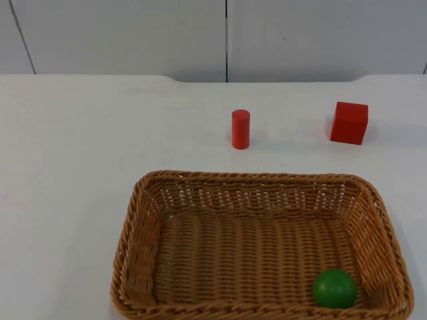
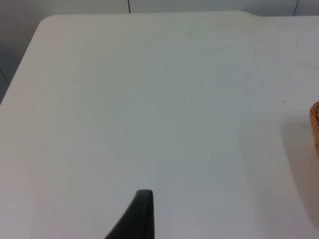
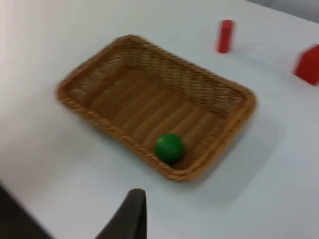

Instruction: Pick up the basket with the left hand and place the object to the left of the red cylinder into the basket with the right hand.

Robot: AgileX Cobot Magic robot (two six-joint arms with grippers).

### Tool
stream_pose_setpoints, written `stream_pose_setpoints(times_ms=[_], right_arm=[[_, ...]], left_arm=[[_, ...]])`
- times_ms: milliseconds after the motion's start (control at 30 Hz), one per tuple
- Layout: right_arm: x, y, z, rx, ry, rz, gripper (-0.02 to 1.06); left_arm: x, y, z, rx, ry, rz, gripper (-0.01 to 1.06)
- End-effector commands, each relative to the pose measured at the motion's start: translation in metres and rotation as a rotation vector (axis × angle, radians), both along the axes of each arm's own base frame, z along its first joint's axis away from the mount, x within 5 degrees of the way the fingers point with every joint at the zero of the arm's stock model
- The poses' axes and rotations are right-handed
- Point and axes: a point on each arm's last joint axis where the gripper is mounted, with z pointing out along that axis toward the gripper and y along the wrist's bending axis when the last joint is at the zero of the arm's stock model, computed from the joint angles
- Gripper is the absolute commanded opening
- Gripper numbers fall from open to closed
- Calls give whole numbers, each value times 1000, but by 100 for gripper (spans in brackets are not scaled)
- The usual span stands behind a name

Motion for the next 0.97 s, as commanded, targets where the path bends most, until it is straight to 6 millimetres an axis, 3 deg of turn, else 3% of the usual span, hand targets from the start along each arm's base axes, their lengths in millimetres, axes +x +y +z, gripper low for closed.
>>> stream_pose_setpoints(times_ms=[0, 233, 467, 933], right_arm=[[-1, 1, 1, 10, -12, -92, 105], [-3, 2, 1, 8, -13, -374, 105], [-4, 3, 1, 7, -14, -536, 105], [-4, 3, 1, 7, -16, -552, 105]], left_arm=[[0, -1, -1, -9, -3, 1, 105], [0, -1, -1, -9, -3, 1, 105], [0, -1, -1, -9, -3, 1, 105], [0, -1, -1, -9, -3, 25, 105]])
